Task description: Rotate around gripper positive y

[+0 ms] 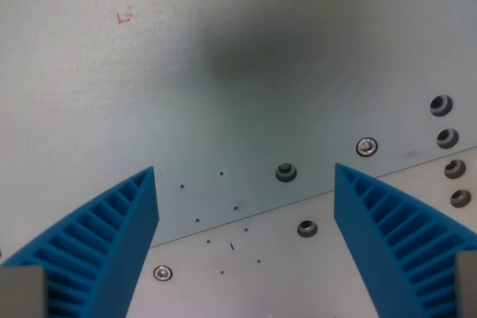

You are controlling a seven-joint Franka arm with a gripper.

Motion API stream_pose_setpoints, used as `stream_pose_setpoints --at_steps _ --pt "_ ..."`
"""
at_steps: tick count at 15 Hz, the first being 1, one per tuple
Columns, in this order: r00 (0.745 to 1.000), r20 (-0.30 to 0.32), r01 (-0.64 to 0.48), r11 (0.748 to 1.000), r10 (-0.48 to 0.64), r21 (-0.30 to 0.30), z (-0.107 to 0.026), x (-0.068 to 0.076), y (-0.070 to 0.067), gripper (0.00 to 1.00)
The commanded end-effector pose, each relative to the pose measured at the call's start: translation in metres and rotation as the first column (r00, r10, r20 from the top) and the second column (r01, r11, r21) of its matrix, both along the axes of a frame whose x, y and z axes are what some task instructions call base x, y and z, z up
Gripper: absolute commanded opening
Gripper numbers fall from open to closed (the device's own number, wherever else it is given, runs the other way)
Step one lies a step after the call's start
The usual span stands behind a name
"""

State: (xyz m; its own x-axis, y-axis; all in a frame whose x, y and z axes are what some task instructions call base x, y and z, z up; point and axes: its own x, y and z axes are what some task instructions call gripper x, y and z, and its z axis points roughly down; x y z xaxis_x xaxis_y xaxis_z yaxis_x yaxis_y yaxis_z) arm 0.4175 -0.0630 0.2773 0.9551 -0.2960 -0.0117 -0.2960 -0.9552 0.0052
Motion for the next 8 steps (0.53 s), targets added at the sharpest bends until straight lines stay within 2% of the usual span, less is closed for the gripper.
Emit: stream_pose_setpoints --at_steps 1,8 --pt "1.0 0.017 0.0 1.0 0.0 -0.004 0.0024 0.0002 -0.0001 1.0" --pt "0.995 0.095 0.001 1.0 0.002 -0.028 0.0024 0.0002 -0.0001 1.0"
